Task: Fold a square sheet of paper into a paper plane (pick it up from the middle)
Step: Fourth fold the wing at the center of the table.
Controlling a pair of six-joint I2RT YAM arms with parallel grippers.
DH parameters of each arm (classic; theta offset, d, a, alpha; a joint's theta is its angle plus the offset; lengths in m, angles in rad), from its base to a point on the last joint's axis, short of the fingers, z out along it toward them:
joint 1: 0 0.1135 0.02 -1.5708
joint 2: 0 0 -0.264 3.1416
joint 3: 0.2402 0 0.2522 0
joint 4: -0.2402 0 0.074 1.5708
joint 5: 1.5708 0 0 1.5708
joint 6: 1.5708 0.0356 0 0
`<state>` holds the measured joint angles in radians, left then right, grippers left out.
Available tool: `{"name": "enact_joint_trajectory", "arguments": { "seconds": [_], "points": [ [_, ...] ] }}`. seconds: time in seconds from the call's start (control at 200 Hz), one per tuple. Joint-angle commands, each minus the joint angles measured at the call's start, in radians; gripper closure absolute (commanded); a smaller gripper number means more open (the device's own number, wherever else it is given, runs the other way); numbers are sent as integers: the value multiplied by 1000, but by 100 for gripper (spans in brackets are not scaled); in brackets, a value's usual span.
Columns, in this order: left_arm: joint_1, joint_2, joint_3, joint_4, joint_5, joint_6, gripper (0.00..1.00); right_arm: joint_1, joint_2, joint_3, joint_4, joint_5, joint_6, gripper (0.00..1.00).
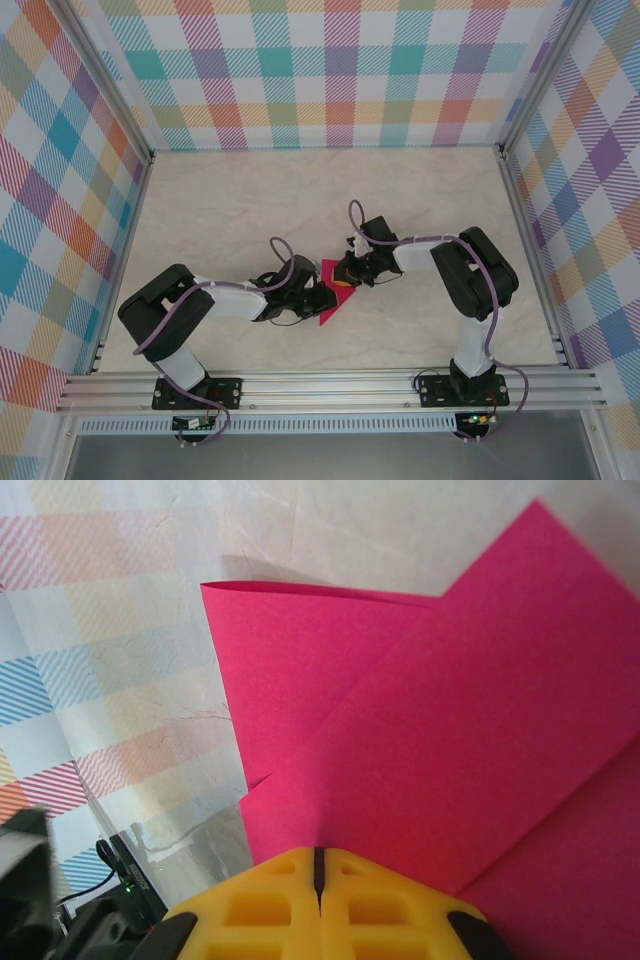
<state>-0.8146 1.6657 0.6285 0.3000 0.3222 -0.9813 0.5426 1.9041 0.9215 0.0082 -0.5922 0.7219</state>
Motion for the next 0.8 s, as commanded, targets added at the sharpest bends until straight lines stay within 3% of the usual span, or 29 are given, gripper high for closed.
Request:
{"name": "enact_joint_trajectory", "arguments": {
  "seconds": [0.0,0.26,0.465,0.795],
  "points": [
    [11,-4,-53,39,11,-26,85,5,89,-50,-64,127,1,95],
    [2,-99,-102,29,55,7,81,6,63,-41,-74,103,-12,94],
    [0,-207,-83,-69,-1,50,79,9,24,-35,-105,83,-33,93],
    [-1,-100,-54,-68,7,60,80,20,21,-15,-127,72,-39,91]
  ]
}}
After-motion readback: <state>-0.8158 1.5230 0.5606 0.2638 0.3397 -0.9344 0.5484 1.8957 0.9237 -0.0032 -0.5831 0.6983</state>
